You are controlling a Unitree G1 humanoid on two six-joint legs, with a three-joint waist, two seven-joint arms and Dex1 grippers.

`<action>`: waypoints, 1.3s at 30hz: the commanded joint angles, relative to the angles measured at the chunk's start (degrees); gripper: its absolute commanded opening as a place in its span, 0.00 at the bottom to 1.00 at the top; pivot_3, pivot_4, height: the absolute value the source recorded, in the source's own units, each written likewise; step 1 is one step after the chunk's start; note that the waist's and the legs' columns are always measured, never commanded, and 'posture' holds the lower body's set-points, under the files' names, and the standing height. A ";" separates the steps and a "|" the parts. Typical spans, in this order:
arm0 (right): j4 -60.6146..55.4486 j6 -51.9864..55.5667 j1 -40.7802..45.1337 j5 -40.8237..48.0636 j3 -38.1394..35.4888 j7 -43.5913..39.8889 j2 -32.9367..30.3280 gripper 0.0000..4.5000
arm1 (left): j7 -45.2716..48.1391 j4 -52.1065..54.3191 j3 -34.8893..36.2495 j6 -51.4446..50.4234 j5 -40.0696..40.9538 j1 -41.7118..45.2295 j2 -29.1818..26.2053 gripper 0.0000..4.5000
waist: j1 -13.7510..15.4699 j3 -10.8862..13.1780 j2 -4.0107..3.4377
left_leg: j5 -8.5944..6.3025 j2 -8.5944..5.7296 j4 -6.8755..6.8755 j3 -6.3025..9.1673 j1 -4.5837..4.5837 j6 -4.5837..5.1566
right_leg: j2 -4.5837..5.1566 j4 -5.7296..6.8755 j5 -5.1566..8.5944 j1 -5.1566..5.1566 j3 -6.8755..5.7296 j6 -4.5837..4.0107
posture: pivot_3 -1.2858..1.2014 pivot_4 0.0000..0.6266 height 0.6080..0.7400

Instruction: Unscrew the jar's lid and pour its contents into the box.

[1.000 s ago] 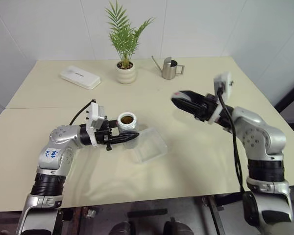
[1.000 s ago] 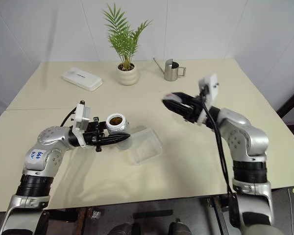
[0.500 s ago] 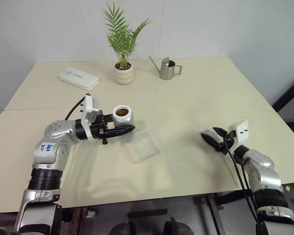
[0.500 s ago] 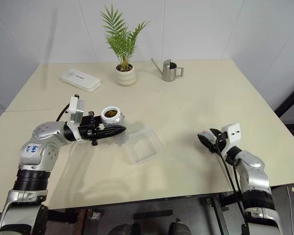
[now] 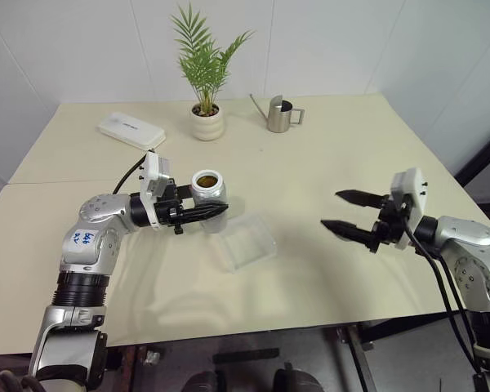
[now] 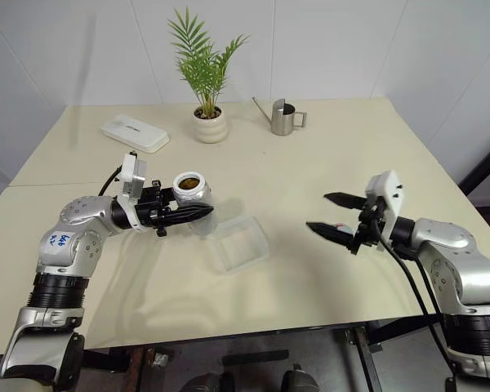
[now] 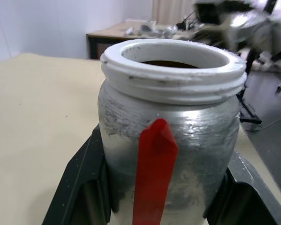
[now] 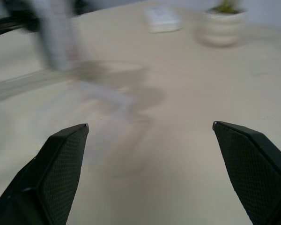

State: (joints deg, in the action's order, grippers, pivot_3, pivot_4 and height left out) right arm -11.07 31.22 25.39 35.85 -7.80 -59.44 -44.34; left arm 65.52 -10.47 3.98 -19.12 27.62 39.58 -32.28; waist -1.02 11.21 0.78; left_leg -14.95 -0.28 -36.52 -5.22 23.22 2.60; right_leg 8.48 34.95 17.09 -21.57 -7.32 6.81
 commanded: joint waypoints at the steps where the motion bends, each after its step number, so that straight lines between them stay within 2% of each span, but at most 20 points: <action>1: -3.85 0.23 4.06 1.03 0.24 -0.32 -0.77 0.99 | -0.85 -0.61 -0.34 2.91 -2.72 2.35 -1.07 0.43 | 0.20 0.00 0.00 | 0.00 -0.01 -0.01 -0.01 0.00 0.00 | -0.01 0.01 -0.01 0.00 0.00 0.01 | 0.52 0.24 1.00; 5: -3.84 -0.56 4.61 -0.13 0.99 1.18 0.86 0.99 | -4.07 0.13 0.24 5.35 -4.47 4.61 -0.33 0.43 | 1.31 0.02 0.05 | -0.04 -0.01 -0.04 -0.02 0.03 0.03 | -0.01 -0.06 -0.02 -0.01 0.00 0.03 | 0.52 0.24 1.00; 11: -3.70 -1.08 1.01 -1.84 0.48 3.44 1.66 0.99 | -15.45 1.65 -3.71 9.54 -15.90 5.90 0.21 0.43 | 2.51 0.02 0.05 | -0.16 -0.09 -0.10 -0.07 0.15 0.20 | -0.04 -0.20 -0.06 0.01 -0.06 0.12 | 0.52 0.24 1.00; 15: -3.95 -0.42 0.51 -1.68 -0.91 5.95 2.33 0.99 | -20.11 2.10 -7.56 18.41 -24.17 6.66 0.48 0.43 | 2.42 0.03 0.05 | -0.30 -0.07 -0.52 -0.08 0.33 0.34 | -0.07 -0.21 -0.13 -0.01 -0.04 0.24 | 0.52 0.24 1.00; 20: -5.03 -1.15 -2.33 -2.39 -1.21 7.77 3.03 0.99 | -33.08 -1.84 -14.95 38.55 -43.90 7.28 -1.23 0.43 | 2.51 0.02 0.05 | -0.32 -0.07 -0.57 -0.08 0.31 0.35 | -0.03 -0.20 -0.15 0.01 -0.04 0.27 | 0.52 0.24 1.00; 22: -5.57 -1.15 -3.20 -2.16 -1.66 8.52 3.14 0.99 | -41.59 -3.76 -18.05 46.25 -53.81 8.14 -2.09 0.43 | 2.52 0.03 0.05 | -0.33 -0.07 -0.54 -0.09 0.31 0.35 | -0.02 -0.20 -0.15 0.00 -0.03 0.27 | 0.52 0.24 1.00; 24: -5.81 -1.29 -3.91 -2.27 -1.98 9.17 3.13 0.99 | -54.68 -4.91 -21.83 52.38 -67.50 9.98 -3.96 0.43 | 2.54 0.03 0.05 | -0.34 -0.07 -0.54 -0.10 0.34 0.36 | -0.02 -0.21 -0.16 -0.02 -0.03 0.27 | 0.52 0.24 1.00; 28: -5.89 -1.34 -4.90 -2.31 -2.28 10.35 3.51 0.99 | -79.65 -5.48 -30.38 52.32 -91.84 14.70 -5.69 0.43 | 2.63 0.02 0.05 | -0.40 -0.08 -0.54 -0.10 0.40 0.44 | -0.01 -0.24 -0.16 -0.03 -0.04 0.28 | 0.52 0.24 1.00; 33: -5.87 -1.30 -4.91 -2.32 -1.75 10.97 4.11 0.99 | -97.03 -8.23 -39.15 49.25 -109.15 19.03 -8.07 0.43 | 2.66 0.02 0.05 | -0.47 -0.07 -0.53 -0.14 0.44 0.50 | -0.01 -0.25 -0.15 -0.10 -0.01 0.30 | 0.52 0.24 1.00; 39: -5.72 -1.39 -4.94 -2.19 -1.66 11.61 5.12 0.99 | -104.60 -10.39 -42.19 43.01 -116.87 22.32 -8.19 0.43 | 2.61 0.02 0.05 | -0.39 -0.08 -0.76 -0.25 1.10 0.53 | -0.01 0.13 -0.15 -0.85 0.06 0.30 | 0.52 0.24 1.00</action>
State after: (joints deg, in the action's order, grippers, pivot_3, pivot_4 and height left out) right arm -15.27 30.99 20.63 33.12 -8.02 -48.15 -39.59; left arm -36.55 -21.76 -38.68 26.10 -87.99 59.90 -39.96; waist 1.60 11.24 0.83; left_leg -15.33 -0.35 -37.28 -5.50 24.31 3.13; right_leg 8.48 35.09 16.94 -22.42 -7.26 7.12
